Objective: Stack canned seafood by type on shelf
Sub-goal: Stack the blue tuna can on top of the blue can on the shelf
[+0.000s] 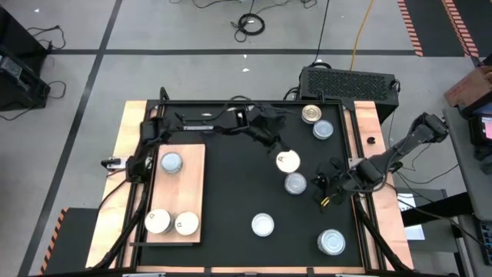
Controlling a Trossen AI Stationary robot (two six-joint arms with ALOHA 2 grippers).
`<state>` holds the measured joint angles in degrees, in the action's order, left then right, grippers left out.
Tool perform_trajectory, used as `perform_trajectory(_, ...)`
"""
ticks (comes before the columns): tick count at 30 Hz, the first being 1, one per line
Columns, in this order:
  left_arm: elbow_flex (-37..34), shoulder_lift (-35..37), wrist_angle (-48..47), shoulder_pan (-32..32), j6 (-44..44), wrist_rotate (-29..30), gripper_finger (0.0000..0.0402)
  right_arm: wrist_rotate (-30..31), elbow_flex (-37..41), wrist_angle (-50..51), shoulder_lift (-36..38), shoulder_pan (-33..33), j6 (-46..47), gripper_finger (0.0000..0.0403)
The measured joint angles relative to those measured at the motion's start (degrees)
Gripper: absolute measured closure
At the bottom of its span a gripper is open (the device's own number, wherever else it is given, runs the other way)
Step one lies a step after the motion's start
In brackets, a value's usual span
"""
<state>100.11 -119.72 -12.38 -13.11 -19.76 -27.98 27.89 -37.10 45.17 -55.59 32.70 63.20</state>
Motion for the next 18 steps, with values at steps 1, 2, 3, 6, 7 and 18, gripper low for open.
perform_trajectory(1, 0.01, 0.86, -1.4, -0.14, 0.78, -0.25, 0.0401, 0.72, 0.0, -0.03, 0.0, 0.35, 0.09, 0.0403)
perform_trajectory(2, 0.03, 1.95, -3.24, -0.26, 1.02, -0.32, 0.0401, 1.56, 0.0, -0.2, 0.0, 0.6, 0.13, 0.0403)
perform_trajectory(3, 0.03, 2.94, -5.59, -0.43, 1.51, -0.36, 0.0401, 2.3, 0.0, -0.33, 0.0, 0.86, 0.16, 0.0403)
perform_trajectory(6, -0.12, 5.59, -10.16, -0.41, 3.82, -0.32, 0.0401, 3.88, 0.0, -0.83, -0.02, 1.37, 0.2, 0.0403)
perform_trajectory(7, -0.68, 6.76, -10.86, -0.39, 4.11, -0.28, 0.0401, 4.31, 0.0, -1.02, -0.04, 1.56, 0.22, 0.0403)
perform_trajectory(18, -24.11, 26.55, -3.92, 0.9, 1.4, -0.22, 0.0401, 6.05, 0.0, -3.21, -1.13, 1.91, -0.03, 0.0403)
